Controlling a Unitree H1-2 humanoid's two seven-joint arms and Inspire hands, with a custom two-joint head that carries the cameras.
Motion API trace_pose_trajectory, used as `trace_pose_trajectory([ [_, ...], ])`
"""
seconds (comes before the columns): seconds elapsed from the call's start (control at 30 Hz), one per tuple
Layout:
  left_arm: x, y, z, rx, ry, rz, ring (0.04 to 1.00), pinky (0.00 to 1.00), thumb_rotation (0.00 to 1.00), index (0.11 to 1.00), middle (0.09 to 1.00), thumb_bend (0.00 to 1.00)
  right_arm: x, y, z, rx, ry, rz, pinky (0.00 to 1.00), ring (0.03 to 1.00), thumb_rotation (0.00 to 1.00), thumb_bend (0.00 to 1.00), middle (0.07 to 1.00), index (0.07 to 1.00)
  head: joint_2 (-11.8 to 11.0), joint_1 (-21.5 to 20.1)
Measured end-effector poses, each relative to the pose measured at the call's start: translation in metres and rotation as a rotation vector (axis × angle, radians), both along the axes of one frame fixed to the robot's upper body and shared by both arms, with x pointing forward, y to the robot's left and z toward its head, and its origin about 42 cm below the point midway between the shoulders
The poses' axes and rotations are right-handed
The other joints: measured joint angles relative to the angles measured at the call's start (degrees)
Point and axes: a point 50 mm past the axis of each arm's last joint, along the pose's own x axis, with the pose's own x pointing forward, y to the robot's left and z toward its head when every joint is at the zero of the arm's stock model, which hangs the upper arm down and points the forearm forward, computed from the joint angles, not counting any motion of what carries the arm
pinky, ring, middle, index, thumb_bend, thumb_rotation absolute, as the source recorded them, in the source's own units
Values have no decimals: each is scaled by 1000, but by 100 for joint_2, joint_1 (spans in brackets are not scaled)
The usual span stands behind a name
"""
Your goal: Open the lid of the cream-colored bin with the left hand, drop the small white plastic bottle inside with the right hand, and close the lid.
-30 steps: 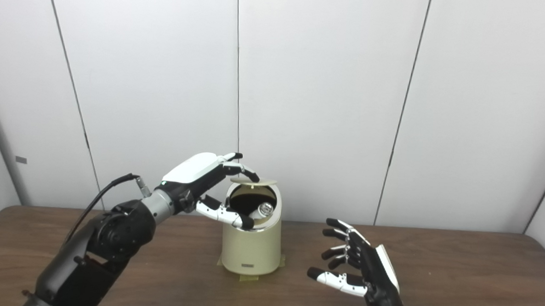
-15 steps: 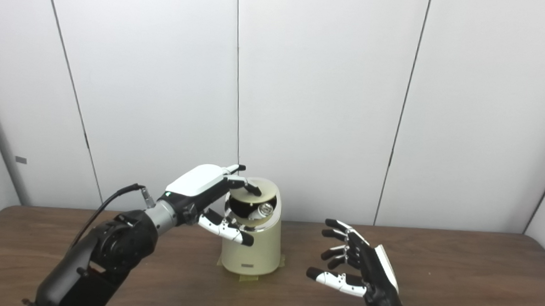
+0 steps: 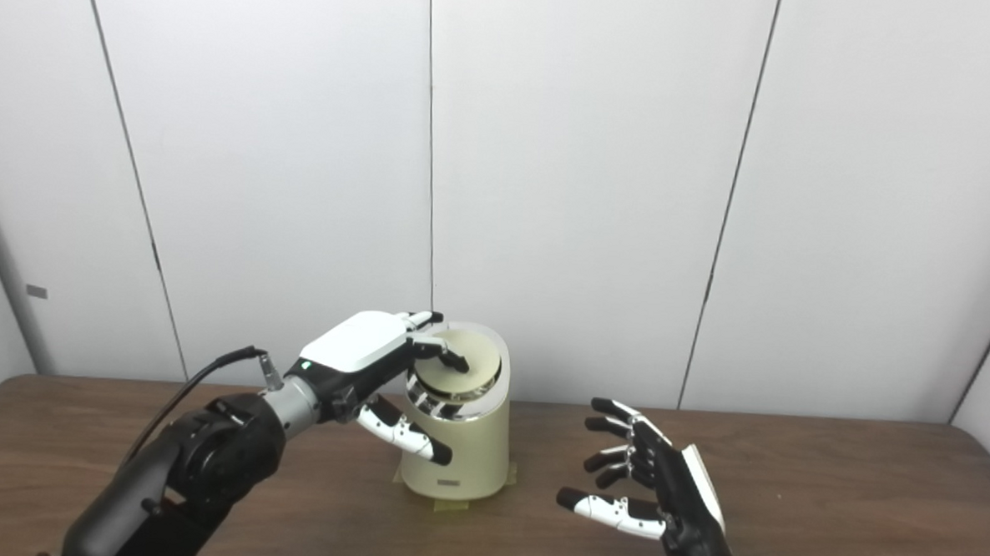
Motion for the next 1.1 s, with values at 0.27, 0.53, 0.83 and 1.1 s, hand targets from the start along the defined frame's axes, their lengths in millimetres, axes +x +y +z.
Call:
trace_pose_trajectory([
  [0.27, -4, 1, -5, 23, -2, -16, 968, 1000, 528, 776, 775, 1000, -4, -1, -3, 8, 7, -1, 452, 561, 247, 660, 764, 805, 79, 0],
  [0.53, -7, 1, -9, 40, 7, -23, 958, 1000, 532, 773, 775, 1000, -5, -2, -2, 11, 8, -1, 477, 568, 228, 661, 766, 802, 149, 0],
  [0.83, -7, -4, -12, 101, 23, -23, 993, 1000, 555, 788, 801, 1000, -5, -2, 3, 9, 6, -2, 477, 569, 246, 659, 766, 795, 202, 0],
  [1.1, -6, -7, -12, 133, 18, -18, 999, 1000, 546, 788, 792, 1000, -5, -3, 5, 13, 25, -4, 446, 557, 258, 638, 773, 805, 211, -18],
])
